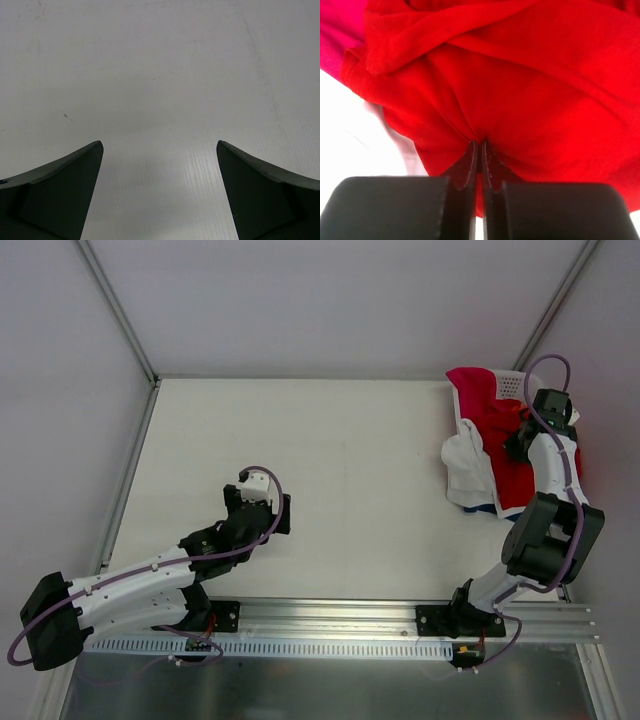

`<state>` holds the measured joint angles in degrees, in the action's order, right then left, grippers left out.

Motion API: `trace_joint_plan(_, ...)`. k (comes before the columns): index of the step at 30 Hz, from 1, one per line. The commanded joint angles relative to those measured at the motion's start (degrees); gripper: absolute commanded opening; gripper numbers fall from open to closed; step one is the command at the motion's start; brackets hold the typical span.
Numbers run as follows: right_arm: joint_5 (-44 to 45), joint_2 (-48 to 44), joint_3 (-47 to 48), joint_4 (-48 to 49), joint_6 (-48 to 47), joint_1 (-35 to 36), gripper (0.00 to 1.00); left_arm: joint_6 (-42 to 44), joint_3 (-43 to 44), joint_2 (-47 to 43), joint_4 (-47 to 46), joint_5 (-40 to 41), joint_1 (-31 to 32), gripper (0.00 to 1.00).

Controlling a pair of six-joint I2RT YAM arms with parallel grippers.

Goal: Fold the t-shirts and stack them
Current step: Grab the tshirt from the pile, then move the tshirt to the center of the board

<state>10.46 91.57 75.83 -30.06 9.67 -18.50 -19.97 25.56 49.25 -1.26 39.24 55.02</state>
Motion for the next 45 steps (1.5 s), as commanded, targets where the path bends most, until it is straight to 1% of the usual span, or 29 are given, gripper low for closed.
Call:
trace_joint_plan(1, -2.8, 2.3, -1.0, -1.6, 0.8, 0.2, 0.01, -0.3, 0.3, -0.6, -1.5, 1.1, -0.4, 0.99)
trace_joint_plan(6, -3.0, 0.5, -1.0, -1.6, 0.4, 0.1, 0.01, -0.6, 0.5, 0.8, -1.5, 0.7, -0.4, 0.99)
trace_joint_plan(8, -4.6, -1.2, -0.9, -1.4, 0.7, 0.3, 0.00, -0.8, 0.3, 0.9, -1.5, 0.7, -0.4, 0.99)
trace_joint_plan(11, -5.7, -3.7, 1.9, -2.4, 0.8, 2.1, 0.01, -1.2, -0.1, 1.0, -1.9, 0.9, -0.4, 0.99)
trace_joint_plan(15, -4.7, -9.5, 10.8, -5.5, -1.1, 6.9, 0.00, -1.1, -0.4, 0.8, -2.0, 1.1, -0.4, 0.99)
trace_joint_plan(16, -4.7, -10.1, 13.2, -6.5, -1.6, 9.3, 0.00, -1.2, -0.6, 0.7, -2.1, 0.8, -0.4, 0.99)
trace_joint_plan(17, -5.2, -10.7, 18.2, -8.1, -1.6, 10.8, 0.00, -1.0, -0.7, 0.4, -2.1, 0.5, -0.4, 0.99)
trace_joint_plan(18, -5.5, -11.5, 20.7, -8.5, -1.8, 12.6, 0.01, -0.8, -0.9, 0.3, -2.3, -0.8, -0.4, 0.99)
trace_joint_plan(19, -6.2, -11.7, 22.9, -8.6, -2.0, 17.2, 0.00, -0.6, -1.0, 0.1, -2.5, -1.1, -0.4, 0.99)
trace_joint_plan(21, -8.8, -11.1, 28.7, -8.5, -1.8, 23.0, 0.01, -0.5, -1.0, -0.5, -2.7, -0.8, -0.4, 0.99)
trace_joint_plan(22, -9.7, -9.2, 30.3, -7.9, -1.2, 29.4, 0.01, -0.5, -1.1, -0.9, -2.8, -0.3, -0.4, 0.99)
trace_joint_plan(23, -13.0, -7.9, 31.9, -7.8, -0.7, 32.9, 0.00, -0.4, -1.2, -1.6, -2.7, 0.1, -0.4, 0.99)
trace_joint_plan(24, -13.4, -6.3, 34.1, -7.7, 0.1, 36.2, 0.01, -0.4, -1.4, -2.2, -2.6, 0.9, -0.4, 0.99)
trace_joint_plan(25, -14.1, -2.7, 34.7, -6.5, 0.5, 43.0, 0.01, -0.4, -1.9, -2.8, -2.6, 1.3, -0.4, 0.99)
trace_joint_plan(26, -13.9, -0.6, 35.6, -6.0, 0.5, 46.6, 0.00, -0.4, -2.3, -4.2, -2.7, 1.8, -0.4, 0.99)
trace_joint_plan(27, -13.5, 1.4, 35.7, -5.2, 0.6, 52.4, 0.01, -0.5, -2.9, -5.0, -2.6, 3.3, -0.4, 0.99)
trace_joint_plan(28, -12.8, 3.4, 36.0, -4.3, 0.4, 54.6, 0.01, -0.5, -3.4, -5.9, -2.5, 4.3, -0.4, 0.99)
trace_joint_plan(29, -11.8, 7.1, 36.0, -3.9, 1.5, 56.4, 0.01, -0.8, -3.8, -7.7, -2.3, 5.1, -0.4, 0.99)
trace_joint_plan(31, -13.7, 10.0, 34.0, -1.9, 3.1, 59.1, 0.01, -1.4, -4.9, -10.2, -1.5, 7.2, -0.4, 0.99)
trace_joint_plan(32, -14.0, 9.8, 32.1, 0.0, 4.6, 59.5, 0.00, -1.7, -5.3, -11.1, -1.3, 7.7, -0.4, 0.99)
trace_joint_plan(33, -13.7, 9.2, 27.1, 1.7, 5.1, 60.1, 0.01, -2.1, -6.0, -11.8, -0.6, 8.2, -0.4, 0.99)
trace_joint_plan(34, -11.2, 8.3, 24.6, 4.4, 5.4, 60.0, 0.01, -2.5, -6.3, -12.9, -0.4, 9.0, -0.4, 0.99)
trace_joint_plan(35, -7.1, 6.6, 22.5, 4.4, 5.6, 60.0, 0.00, -2.6, -6.4, -13.1, -0.2, 9.3, -0.4, 0.99)
trace_joint_plan(36, -3.5, 5.7, 20.7, 2.2, 6.1, 59.7, 0.00, -2.7, -6.4, -13.2, -0.1, 9.4, -0.4, 0.99)
trace_joint_plan(37, 4.8, 4.9, 17.4, 0.7, 6.1, 59.6, 0.00, -2.7, -6.3, -12.8, -0.1, 9.7, -0.4, 0.99)
trace_joint_plan(39, 12.3, 2.8, 13.9, -3.5, 7.5, 58.8, 0.00, -2.5, -5.5, -11.8, 0.1, 9.5, -0.4, 0.99)
trace_joint_plan(40, 18.2, 2.2, 10.7, -4.7, 8.3, 58.6, 0.00, -2.5, -5.3, -10.4, 0.2, 9.4, -0.4, 0.99)
trace_joint_plan(42, 21.3, 0.6, 7.5, -6.8, 9.7, 57.7, 0.00, -2.4, -4.3, -8.9, 0.4, 9.0, -0.4, 0.99)
trace_joint_plan(45, 19.4, -1.0, 1.3, -6.4, 13.1, 57.5, 0.00, -1.8, -2.4, -4.5, 0.5, 9.6, -0.4, 0.99)
